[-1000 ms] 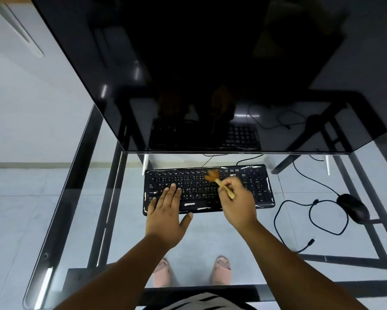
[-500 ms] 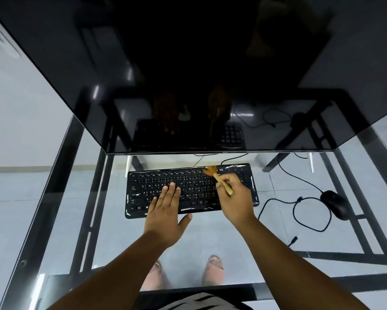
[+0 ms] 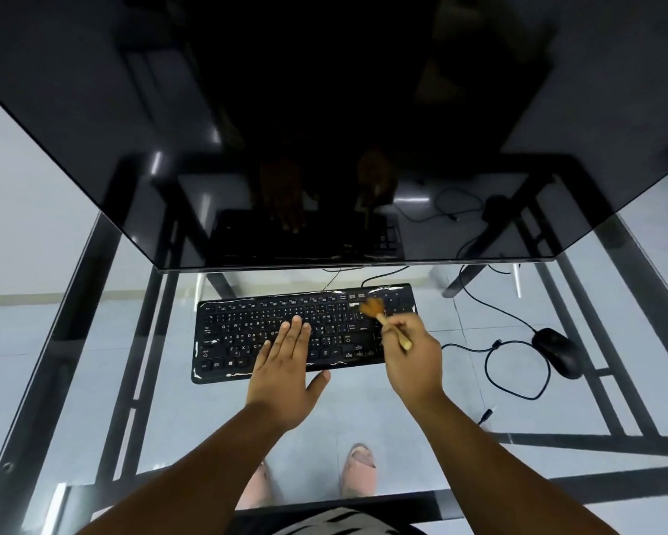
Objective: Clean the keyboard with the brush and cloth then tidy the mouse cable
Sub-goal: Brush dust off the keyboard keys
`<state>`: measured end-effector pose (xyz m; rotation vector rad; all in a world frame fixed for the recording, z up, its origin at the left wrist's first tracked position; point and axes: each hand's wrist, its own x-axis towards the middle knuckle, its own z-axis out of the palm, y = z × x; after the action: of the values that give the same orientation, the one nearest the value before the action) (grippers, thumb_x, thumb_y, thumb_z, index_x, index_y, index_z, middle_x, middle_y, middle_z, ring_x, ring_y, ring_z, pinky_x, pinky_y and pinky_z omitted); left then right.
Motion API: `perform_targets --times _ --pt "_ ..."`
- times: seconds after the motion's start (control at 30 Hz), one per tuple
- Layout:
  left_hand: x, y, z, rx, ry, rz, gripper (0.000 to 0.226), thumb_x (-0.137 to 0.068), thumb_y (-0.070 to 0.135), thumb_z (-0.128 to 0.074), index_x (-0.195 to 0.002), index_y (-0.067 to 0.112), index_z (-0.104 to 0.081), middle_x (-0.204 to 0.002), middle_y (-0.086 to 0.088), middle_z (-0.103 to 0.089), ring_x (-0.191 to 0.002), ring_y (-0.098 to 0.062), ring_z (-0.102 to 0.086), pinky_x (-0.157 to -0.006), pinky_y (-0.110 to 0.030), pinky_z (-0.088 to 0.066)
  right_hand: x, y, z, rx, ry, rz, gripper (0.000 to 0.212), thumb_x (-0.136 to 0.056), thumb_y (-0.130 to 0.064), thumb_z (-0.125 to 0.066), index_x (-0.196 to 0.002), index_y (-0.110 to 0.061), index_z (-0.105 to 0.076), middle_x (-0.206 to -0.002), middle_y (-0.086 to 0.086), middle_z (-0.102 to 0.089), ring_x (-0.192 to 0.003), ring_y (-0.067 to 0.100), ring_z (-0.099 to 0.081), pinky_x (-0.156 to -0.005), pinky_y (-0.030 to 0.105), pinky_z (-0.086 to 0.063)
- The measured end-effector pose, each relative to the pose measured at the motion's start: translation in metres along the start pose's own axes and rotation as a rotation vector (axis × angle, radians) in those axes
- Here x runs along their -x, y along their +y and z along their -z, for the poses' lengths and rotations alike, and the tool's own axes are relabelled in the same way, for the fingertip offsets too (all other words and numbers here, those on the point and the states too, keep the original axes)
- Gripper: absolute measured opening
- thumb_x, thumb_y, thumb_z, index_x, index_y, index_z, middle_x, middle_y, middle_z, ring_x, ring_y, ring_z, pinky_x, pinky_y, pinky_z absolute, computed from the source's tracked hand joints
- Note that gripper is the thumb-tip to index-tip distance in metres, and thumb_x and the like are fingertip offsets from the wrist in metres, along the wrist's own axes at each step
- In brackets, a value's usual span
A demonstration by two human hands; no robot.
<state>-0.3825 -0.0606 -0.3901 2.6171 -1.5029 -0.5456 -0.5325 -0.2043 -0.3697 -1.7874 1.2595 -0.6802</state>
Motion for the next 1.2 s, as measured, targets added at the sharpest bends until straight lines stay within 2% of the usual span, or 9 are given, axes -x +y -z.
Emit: perform_targets --times 0.2,0.33,0.47,0.57,0.7,0.8,0.93,1.07,1.2 --pt "-0.004 0.006 -0.005 0.007 -0.026 -0.01 0.096 -0.075 0.073 0.003 -0.155 0.019 0.007 -0.16 0.005 0.019 -0.146 -0.012 0.019 -0.116 -0.033 0.008 -0.006 0.008 0.014 -0.043 -0.037 -0.014 0.008 -0.092 -0.017 -0.059 -0.091 -0.025 -0.06 -0.07 0.003 -0.069 -0.062 0.022 -0.061 -0.055 0.034 -0.047" --pt "-0.004 0.008 -0.007 -0.006 -0.028 0.004 0.098 -0.074 0.073 0.004 -0.155 0.019 0.006 -0.16 0.005 0.021 -0.146 -0.013 0.019 -0.117 -0.034 0.007 -0.015 0.012 0.021 -0.029 0.075 -0.06 0.003 -0.095 -0.021 -0.057 -0.097 -0.023 -0.06 -0.064 0.001 -0.064 -0.054 0.015 -0.054 -0.051 0.027 -0.043" --pt "-0.005 0.01 -0.007 0.008 -0.017 0.006 0.098 -0.074 0.073 0.002 -0.155 0.019 0.004 -0.16 0.006 0.02 -0.146 -0.011 0.019 -0.116 -0.032 0.009 -0.019 0.015 0.024 -0.006 -0.058 0.002 0.005 -0.094 -0.022 -0.059 -0.097 -0.024 -0.062 -0.065 -0.004 -0.065 -0.054 0.012 -0.054 -0.051 0.023 -0.043" --pt "-0.006 0.009 -0.006 -0.004 -0.019 0.006 0.097 -0.074 0.073 0.002 -0.155 0.02 0.005 -0.159 0.007 0.02 -0.145 -0.009 0.02 -0.116 -0.032 0.009 -0.024 0.018 0.027 0.063 0.046 -0.035 0.006 -0.096 -0.023 -0.056 -0.101 -0.023 -0.058 -0.062 -0.001 -0.062 -0.051 0.014 -0.054 -0.049 0.028 -0.045" --pt "-0.006 0.009 -0.007 0.014 -0.014 0.011 0.097 -0.074 0.074 0.001 -0.156 0.02 0.002 -0.159 0.008 0.02 -0.145 -0.009 0.019 -0.116 -0.032 0.008 -0.025 0.022 0.031 0.045 -0.066 0.022 0.012 -0.094 -0.02 -0.059 -0.105 -0.024 -0.062 -0.065 -0.005 -0.064 -0.052 0.007 -0.052 -0.052 0.02 -0.043" --pt "-0.006 0.009 -0.007 -0.003 -0.017 0.012 0.097 -0.074 0.074 0.002 -0.155 0.021 0.004 -0.159 0.008 0.021 -0.145 -0.008 0.02 -0.116 -0.031 0.008 -0.029 0.023 0.034 0.086 0.008 -0.023 0.012 -0.096 -0.02 -0.056 -0.107 -0.024 -0.059 -0.063 -0.003 -0.06 -0.053 0.012 -0.052 -0.052 0.028 -0.047" --pt "-0.006 0.01 -0.007 -0.007 -0.016 0.017 0.098 -0.074 0.074 0.003 -0.155 0.021 0.003 -0.16 0.007 0.02 -0.142 -0.007 0.022 -0.115 -0.03 0.009 -0.029 0.016 0.032 0.075 -0.065 0.05 0.018 -0.095 -0.017 -0.058 -0.111 -0.024 -0.062 -0.066 -0.009 -0.061 -0.056 0.004 -0.053 -0.054 0.013 -0.04" --pt "-0.006 0.009 -0.007 0.002 -0.01 0.014 0.098 -0.074 0.074 0.002 -0.156 0.02 0.0 -0.16 0.008 0.018 -0.145 -0.009 0.018 -0.116 -0.031 0.006 -0.027 0.018 0.029 0.116 0.045 -0.032 0.015 -0.096 -0.022 -0.055 -0.111 -0.021 -0.058 -0.062 -0.005 -0.057 -0.053 0.012 -0.051 -0.053 0.024 -0.04" --pt "-0.006 0.008 -0.007 0.039 0.003 0.008 0.097 -0.075 0.074 -0.003 -0.156 0.021 -0.005 -0.159 0.009 0.015 -0.143 -0.005 0.017 -0.117 -0.032 0.005 -0.011 0.017 0.024 0.071 -0.057 0.086 0.016 -0.093 -0.017 -0.058 -0.109 -0.021 -0.063 -0.069 -0.01 -0.063 -0.059 0.01 -0.056 -0.057 0.022 -0.044"
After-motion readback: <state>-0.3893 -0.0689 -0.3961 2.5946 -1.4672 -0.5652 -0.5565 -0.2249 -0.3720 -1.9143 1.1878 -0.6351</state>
